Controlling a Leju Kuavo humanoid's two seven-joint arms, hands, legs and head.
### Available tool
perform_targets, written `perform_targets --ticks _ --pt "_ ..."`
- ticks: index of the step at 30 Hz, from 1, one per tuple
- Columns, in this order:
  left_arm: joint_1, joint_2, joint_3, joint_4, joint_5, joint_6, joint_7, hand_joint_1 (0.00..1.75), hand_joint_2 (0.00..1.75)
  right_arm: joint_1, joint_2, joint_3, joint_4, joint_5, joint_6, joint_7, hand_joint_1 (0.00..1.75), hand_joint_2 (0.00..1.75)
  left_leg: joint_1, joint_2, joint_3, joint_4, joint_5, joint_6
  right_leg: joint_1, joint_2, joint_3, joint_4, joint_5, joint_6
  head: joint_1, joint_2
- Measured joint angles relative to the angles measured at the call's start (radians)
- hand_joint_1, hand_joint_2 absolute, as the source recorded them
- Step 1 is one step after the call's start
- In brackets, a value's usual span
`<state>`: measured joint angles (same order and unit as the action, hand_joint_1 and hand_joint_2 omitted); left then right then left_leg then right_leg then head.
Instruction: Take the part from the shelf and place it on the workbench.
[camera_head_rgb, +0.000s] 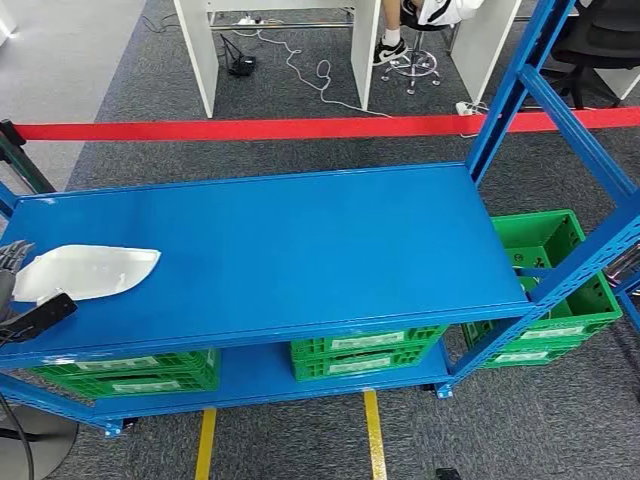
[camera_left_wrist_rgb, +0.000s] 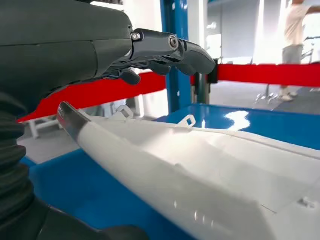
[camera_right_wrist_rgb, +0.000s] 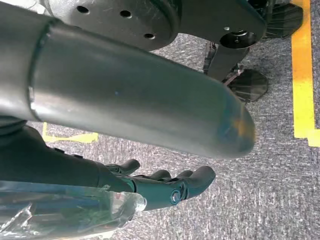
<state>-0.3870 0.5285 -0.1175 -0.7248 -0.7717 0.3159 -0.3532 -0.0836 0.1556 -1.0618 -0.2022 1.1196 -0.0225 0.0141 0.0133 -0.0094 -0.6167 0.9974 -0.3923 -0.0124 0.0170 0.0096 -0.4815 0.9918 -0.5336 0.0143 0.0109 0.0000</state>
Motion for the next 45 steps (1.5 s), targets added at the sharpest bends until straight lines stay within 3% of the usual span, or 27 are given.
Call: perform_targets --ticks 8,17,30,38,40,42,43,44,45 --pt "0.084 0.012 0.003 -0.025 0.032 0.083 -0.164 0.0 1.75 -0.003 0.0 0.014 0.0 0.016 0.007 -0.001 0.0 0.0 0.0 0.0 0.002 -0.001 0.0 0.0 0.0 0.001 0.001 0.0 0.0 -0.001 0.0 0.0" --pt "0.174 0.029 0.005 -0.133 0.049 0.049 -0.204 0.0 1.75 -0.006 0.0 0.028 0.0 0.026 0.011 -0.001 0.0 0.0 -0.001 0.0 0.007 -0.004 0.0 -0.001 -0.001 0.0 0.005 0.0 -0.001 -0.002 0.0 0.0" --pt "0.214 0.038 0.004 -0.195 0.049 0.019 -0.2 0.0 1.75 -0.011 0.0 0.039 0.0 0.032 0.017 -0.001 0.0 0.0 -0.001 0.0 0.01 -0.005 -0.001 -0.001 -0.001 0.0 0.007 0.0 -0.002 -0.002 0.0 0.0" --pt "0.157 0.028 0.01 -0.155 0.099 -0.101 -0.047 0.0 1.75 -0.013 0.0 0.044 0.0 0.023 0.016 -0.001 0.0 0.0 -0.001 -0.002 0.013 -0.006 0.0 -0.002 -0.001 -0.003 0.01 0.0 -0.002 -0.003 0.0 0.0" --pt "0.128 0.023 0.018 -0.12 0.122 -0.139 -0.023 0.26 1.75 -0.011 0.0 0.043 0.0 0.021 0.014 -0.001 0.0 0.0 -0.001 -0.002 0.014 -0.007 0.0 -0.002 -0.001 -0.003 0.011 0.0 -0.002 -0.003 0.0 0.0" --pt "0.102 0.018 0.033 -0.082 0.156 -0.188 -0.014 1.09 1.75 -0.01 0.0 0.043 0.0 0.019 0.012 -0.002 0.0 0.0 -0.002 -0.002 0.016 -0.007 0.0 -0.002 -0.001 -0.002 0.013 0.0 -0.002 -0.003 0.0 0.0" --pt "0.091 0.015 0.042 -0.063 0.175 -0.208 -0.015 1.42 1.75 -0.01 0.0 0.043 0.0 0.019 0.01 -0.002 0.0 0.0 -0.001 -0.002 0.017 -0.007 0.0 -0.002 -0.001 -0.002 0.013 0.0 -0.002 -0.003 0.0 0.0" --pt "0.083 0.012 0.051 -0.045 0.19 -0.223 -0.017 1.7 1.75 -0.01 0.0 0.043 0.0 0.018 0.009 -0.004 0.0 0.0 -0.001 -0.002 0.017 -0.008 0.0 -0.002 -0.001 -0.002 0.013 0.0 -0.002 -0.003 0.0 0.0" --pt "0.077 0.008 0.059 -0.027 0.2 -0.232 -0.02 1.75 1.75 -0.01 0.0 0.043 0.0 0.018 0.008 -0.004 0.0 0.0 -0.001 -0.002 0.017 -0.008 0.0 -0.003 -0.001 -0.002 0.013 0.0 -0.002 -0.003 0.0 0.0"
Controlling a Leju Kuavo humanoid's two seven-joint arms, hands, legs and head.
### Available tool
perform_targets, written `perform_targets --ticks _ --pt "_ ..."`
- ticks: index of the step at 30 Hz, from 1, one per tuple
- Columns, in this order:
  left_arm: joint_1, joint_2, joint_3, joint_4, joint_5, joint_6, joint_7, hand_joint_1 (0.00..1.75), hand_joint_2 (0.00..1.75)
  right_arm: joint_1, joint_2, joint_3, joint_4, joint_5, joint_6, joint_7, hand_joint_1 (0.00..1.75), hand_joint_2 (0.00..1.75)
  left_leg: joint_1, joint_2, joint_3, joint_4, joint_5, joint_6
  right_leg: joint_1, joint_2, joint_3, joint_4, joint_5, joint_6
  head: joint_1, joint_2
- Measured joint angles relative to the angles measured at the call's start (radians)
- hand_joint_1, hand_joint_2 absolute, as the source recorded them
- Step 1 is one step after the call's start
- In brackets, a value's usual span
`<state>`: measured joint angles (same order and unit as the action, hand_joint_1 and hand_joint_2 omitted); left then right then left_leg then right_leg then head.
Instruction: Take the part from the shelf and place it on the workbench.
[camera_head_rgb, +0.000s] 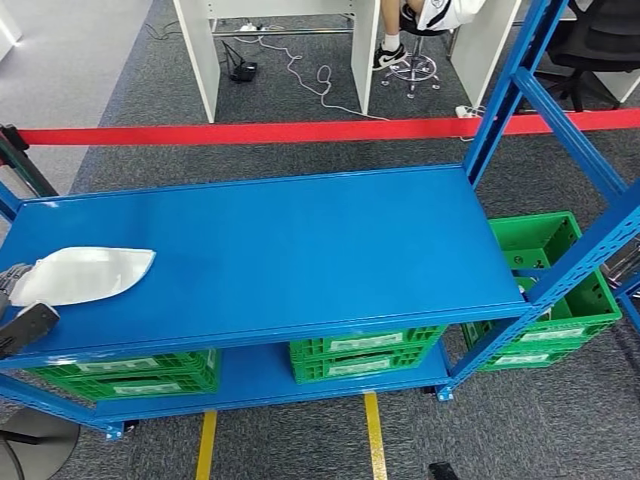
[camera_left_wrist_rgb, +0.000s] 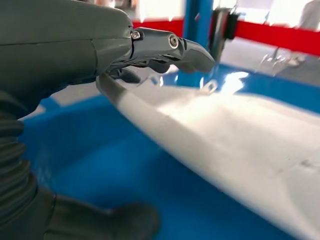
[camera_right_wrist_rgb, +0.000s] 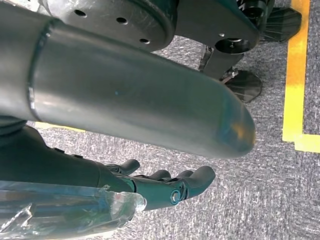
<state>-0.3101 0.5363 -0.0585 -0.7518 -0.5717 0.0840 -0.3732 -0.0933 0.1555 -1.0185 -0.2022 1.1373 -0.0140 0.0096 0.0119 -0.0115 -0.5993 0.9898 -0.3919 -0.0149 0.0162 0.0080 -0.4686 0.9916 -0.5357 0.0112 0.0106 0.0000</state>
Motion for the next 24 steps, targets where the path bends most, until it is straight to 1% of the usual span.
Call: perform_targets --ticks 5,12,19,24 --pt "-0.034 -0.016 0.021 0.075 -0.004 0.005 0.006 1.75 1.75 0.0 0.0 0.0 0.0 -0.001 -0.002 -0.002 0.0 0.0 0.0 0.0 0.0 0.0 0.0 0.0 0.0 0.0 0.0 0.0 0.0 0.0 0.0 0.0" --pt "-0.082 -0.031 0.023 0.141 -0.032 0.03 0.008 1.75 1.75 0.002 0.0 0.0 0.0 -0.005 -0.004 -0.004 0.0 0.0 0.0 0.0 0.0 -0.001 0.0 -0.001 0.0 0.0 0.0 0.0 0.0 -0.001 0.0 0.0" --pt "-0.077 -0.051 0.028 0.155 -0.028 0.126 -0.066 1.75 1.75 0.006 0.0 0.0 0.0 -0.006 -0.005 -0.008 0.0 0.0 0.0 0.0 0.0 -0.001 0.0 -0.001 0.0 0.0 0.0 0.0 0.0 -0.001 0.0 0.0" --pt "-0.071 -0.063 0.034 0.155 -0.023 0.148 -0.081 1.75 1.75 0.007 0.0 0.0 0.0 -0.006 -0.005 -0.01 0.0 0.0 0.0 0.0 0.0 -0.001 0.0 -0.001 0.0 -0.001 0.0 0.0 0.0 -0.001 0.0 0.0"
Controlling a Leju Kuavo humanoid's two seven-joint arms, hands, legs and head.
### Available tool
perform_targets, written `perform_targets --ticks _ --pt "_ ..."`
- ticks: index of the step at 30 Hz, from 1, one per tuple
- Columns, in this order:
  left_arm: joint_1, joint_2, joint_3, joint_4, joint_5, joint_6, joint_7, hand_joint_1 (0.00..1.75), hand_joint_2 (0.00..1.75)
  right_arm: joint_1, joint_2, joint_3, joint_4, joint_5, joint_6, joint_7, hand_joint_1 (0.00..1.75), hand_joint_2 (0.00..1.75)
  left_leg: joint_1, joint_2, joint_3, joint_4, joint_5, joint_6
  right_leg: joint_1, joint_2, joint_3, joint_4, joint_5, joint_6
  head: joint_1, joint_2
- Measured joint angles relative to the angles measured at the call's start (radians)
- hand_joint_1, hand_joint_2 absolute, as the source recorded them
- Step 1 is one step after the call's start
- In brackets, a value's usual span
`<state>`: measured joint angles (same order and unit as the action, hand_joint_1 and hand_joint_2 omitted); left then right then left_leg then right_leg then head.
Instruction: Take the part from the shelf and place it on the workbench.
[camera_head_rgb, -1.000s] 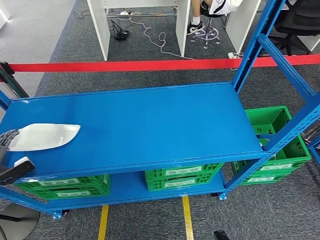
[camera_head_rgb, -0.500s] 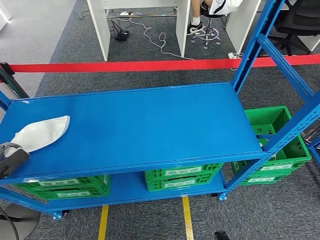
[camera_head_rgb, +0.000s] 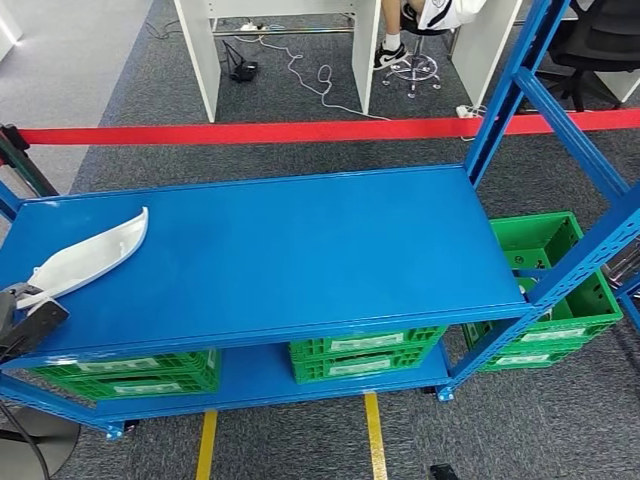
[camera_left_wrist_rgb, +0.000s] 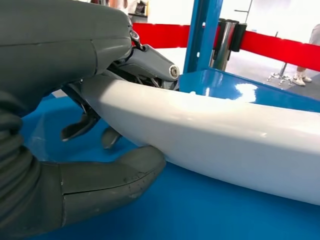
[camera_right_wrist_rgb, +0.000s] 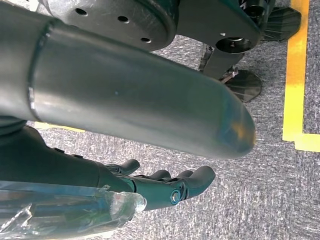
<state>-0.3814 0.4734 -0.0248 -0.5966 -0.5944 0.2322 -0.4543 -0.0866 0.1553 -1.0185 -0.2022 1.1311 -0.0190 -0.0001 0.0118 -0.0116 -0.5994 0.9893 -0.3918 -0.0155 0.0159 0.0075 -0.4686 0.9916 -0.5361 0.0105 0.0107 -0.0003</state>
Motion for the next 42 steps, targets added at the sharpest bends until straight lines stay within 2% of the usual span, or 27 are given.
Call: perform_targets --ticks 5,8,10,17,21,24,30,37,42 --pt "0.036 -0.022 0.028 -0.033 0.051 0.105 -0.077 1.75 1.75 0.001 0.0 0.0 0.0 -0.001 -0.003 -0.002 0.0 0.0 0.0 0.0 0.0 0.0 0.0 0.0 0.0 0.002 -0.001 0.0 0.0 0.0 0.0 0.0" --pt "0.091 -0.062 0.061 -0.121 0.117 0.182 -0.134 1.75 1.75 0.001 0.0 0.0 0.0 -0.003 -0.005 -0.004 0.0 0.0 0.0 0.001 0.0 0.0 0.0 0.0 -0.001 0.002 -0.002 0.0 0.0 0.0 0.0 0.0" --pt "0.121 -0.089 0.081 -0.185 0.139 0.205 -0.144 1.75 1.75 0.001 0.0 0.0 0.0 -0.003 -0.006 -0.005 0.0 0.0 0.0 0.001 -0.001 0.0 -0.001 0.0 -0.002 0.002 -0.002 0.0 0.0 0.0 0.0 0.0" --pt "0.165 -0.129 0.113 -0.296 0.149 0.211 -0.144 1.75 1.75 0.002 0.0 0.0 0.0 -0.003 -0.007 -0.005 0.0 0.0 0.0 0.001 -0.001 0.0 -0.001 -0.001 -0.001 0.003 -0.002 0.0 0.0 0.0 0.0 0.0" --pt "0.186 -0.156 0.132 -0.356 0.206 0.211 -0.185 1.75 1.75 0.003 0.0 0.0 0.0 -0.005 -0.009 -0.006 0.0 0.0 0.0 0.001 -0.001 0.0 -0.001 -0.001 -0.001 0.003 -0.003 0.0 0.0 0.0 0.0 0.0" --pt "0.221 -0.204 0.144 -0.472 0.265 0.215 -0.209 1.75 1.75 0.003 0.0 0.0 0.0 -0.008 -0.014 -0.008 0.0 0.0 0.0 0.001 -0.001 0.0 -0.002 -0.001 -0.002 0.002 -0.003 0.0 0.0 0.0 0.0 0.0" --pt "0.285 -0.294 0.14 -0.73 0.295 0.24 -0.206 1.75 1.75 0.004 0.001 -0.001 0.0 -0.014 -0.02 -0.017 0.0 0.0 -0.002 0.001 -0.001 0.0 -0.002 0.0 -0.003 0.003 -0.003 -0.001 0.0 0.0 0.0 0.0" --pt "0.354 -0.357 0.102 -0.952 0.32 0.246 -0.222 1.75 1.75 0.006 0.001 -0.006 0.0 -0.021 -0.027 -0.019 0.0 0.0 -0.002 0.001 -0.001 0.0 -0.002 0.0 -0.003 0.002 -0.003 -0.001 0.0 0.0 0.0 0.0" --pt "0.383 -0.376 0.048 -1.056 0.329 0.238 -0.221 1.75 1.75 0.007 0.001 -0.014 0.0 -0.027 -0.029 -0.021 0.0 0.0 -0.002 0.001 -0.001 0.0 -0.002 0.0 -0.003 0.002 -0.003 -0.001 0.0 0.0 0.0 0.0"
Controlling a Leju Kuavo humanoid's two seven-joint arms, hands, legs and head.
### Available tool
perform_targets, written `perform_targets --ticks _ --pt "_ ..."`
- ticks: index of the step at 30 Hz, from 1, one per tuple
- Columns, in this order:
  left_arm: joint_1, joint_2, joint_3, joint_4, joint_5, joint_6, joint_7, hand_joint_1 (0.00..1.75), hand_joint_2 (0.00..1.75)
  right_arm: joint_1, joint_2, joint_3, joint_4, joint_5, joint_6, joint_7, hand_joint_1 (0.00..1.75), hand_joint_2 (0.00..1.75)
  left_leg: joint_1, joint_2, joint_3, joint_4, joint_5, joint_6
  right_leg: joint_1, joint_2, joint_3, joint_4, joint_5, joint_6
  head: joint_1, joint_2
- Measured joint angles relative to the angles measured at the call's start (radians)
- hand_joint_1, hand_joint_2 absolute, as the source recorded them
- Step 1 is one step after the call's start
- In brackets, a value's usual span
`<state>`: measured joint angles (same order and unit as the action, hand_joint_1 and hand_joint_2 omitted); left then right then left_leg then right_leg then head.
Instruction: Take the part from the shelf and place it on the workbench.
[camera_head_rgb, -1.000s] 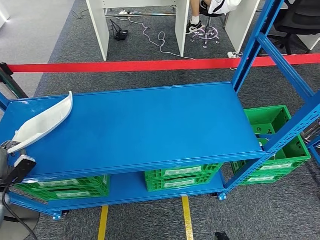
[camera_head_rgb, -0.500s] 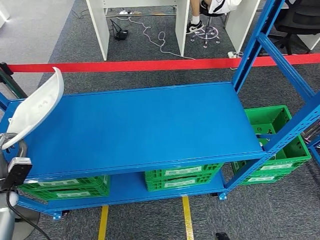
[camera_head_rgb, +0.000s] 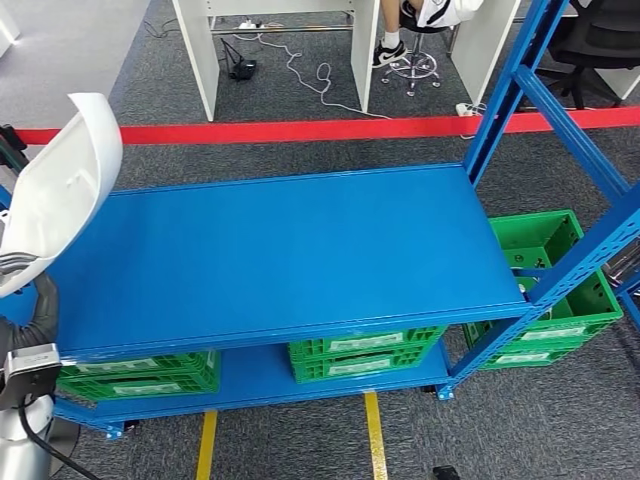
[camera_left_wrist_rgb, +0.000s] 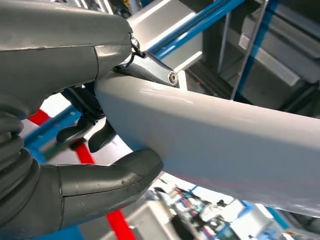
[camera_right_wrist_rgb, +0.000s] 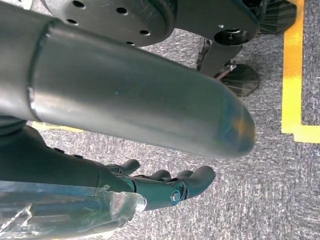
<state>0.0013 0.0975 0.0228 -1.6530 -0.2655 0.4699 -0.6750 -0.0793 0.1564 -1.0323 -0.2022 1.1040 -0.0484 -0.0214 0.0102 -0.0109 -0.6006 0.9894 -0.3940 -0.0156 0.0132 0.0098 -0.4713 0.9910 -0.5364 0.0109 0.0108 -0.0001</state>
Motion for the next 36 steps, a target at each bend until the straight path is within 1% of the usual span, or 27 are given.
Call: perform_targets --ticks 8,18,23,28,30,31,32,33,34,36 --pt "0.024 -0.002 -0.04 -0.078 0.022 -0.039 0.001 1.75 1.75 0.001 0.0 -0.008 0.0 -0.003 0.0 0.0 0.0 0.0 0.0 0.0 0.0 0.0 0.0 0.0 0.0 0.0 0.0 0.0 0.0 0.0 0.0 0.0" --pt "0.053 -0.004 -0.059 -0.097 0.075 -0.121 0.0 1.75 1.75 0.002 0.0 -0.014 0.0 -0.01 -0.002 -0.002 0.0 0.0 0.0 0.0 0.0 0.0 0.0 0.0 0.0 0.0 0.0 0.0 0.0 0.0 0.0 0.0" --pt "0.078 -0.018 -0.069 -0.104 0.087 -0.134 -0.003 1.75 1.75 0.003 0.0 -0.02 0.0 -0.014 -0.005 -0.009 0.0 0.0 0.0 0.0 0.0 0.0 0.0 0.0 0.0 0.0 0.0 0.0 0.0 0.001 0.0 0.0" --pt "0.095 -0.035 -0.083 -0.118 0.083 -0.105 -0.005 1.75 1.75 0.004 0.0 -0.021 0.0 -0.014 -0.008 -0.017 0.0 0.0 -0.006 0.0 0.0 0.004 -0.008 0.01 -0.007 0.0 0.002 -0.003 -0.003 0.009 0.0 0.0" --pt "0.097 -0.039 -0.086 -0.123 0.082 -0.098 -0.006 1.75 1.75 0.003 0.0 -0.021 0.0 -0.014 -0.008 -0.018 0.0 0.0 -0.01 0.0 0.0 0.002 -0.009 0.014 -0.01 0.0 0.003 -0.006 -0.004 0.014 -0.001 0.0" --pt "0.098 -0.04 -0.087 -0.127 0.081 -0.097 -0.006 1.75 1.75 0.003 0.0 -0.021 0.0 -0.014 -0.008 -0.018 0.0 0.0 -0.008 0.0 0.004 -0.004 -0.008 0.017 -0.012 -0.001 0.005 -0.006 -0.006 0.017 -0.001 0.0" --pt "0.099 -0.042 -0.088 -0.13 0.079 -0.096 -0.006 1.75 1.75 0.002 0.0 -0.021 0.0 -0.014 -0.008 -0.019 0.0 0.0 -0.005 0.001 0.008 -0.012 -0.006 0.021 -0.012 -0.001 0.003 0.001 -0.011 0.021 0.0 0.0" --pt "0.099 -0.045 -0.089 -0.132 0.078 -0.096 -0.006 1.75 1.75 0.001 0.0 -0.022 0.0 -0.013 -0.009 -0.019 0.0 0.0 -0.002 0.003 0.014 -0.02 -0.003 0.024 -0.012 -0.001 -0.007 0.025 -0.026 0.026 0.001 0.0" --pt "0.099 -0.047 -0.089 -0.134 0.076 -0.094 -0.006 1.75 1.75 0.001 0.0 -0.022 0.0 -0.013 -0.009 -0.02 0.0 0.0 0.002 0.005 0.018 -0.025 -0.002 0.026 -0.013 -0.002 -0.031 0.073 -0.051 0.031 0.002 0.0" --pt "0.1 -0.051 -0.091 -0.135 0.073 -0.087 -0.006 1.75 1.75 0.001 0.0 -0.025 0.0 -0.012 -0.01 -0.021 0.0 0.0 0.006 0.007 0.021 -0.026 -0.001 0.027 -0.018 -0.002 -0.111 0.213 -0.11 0.041 0.002 0.0"
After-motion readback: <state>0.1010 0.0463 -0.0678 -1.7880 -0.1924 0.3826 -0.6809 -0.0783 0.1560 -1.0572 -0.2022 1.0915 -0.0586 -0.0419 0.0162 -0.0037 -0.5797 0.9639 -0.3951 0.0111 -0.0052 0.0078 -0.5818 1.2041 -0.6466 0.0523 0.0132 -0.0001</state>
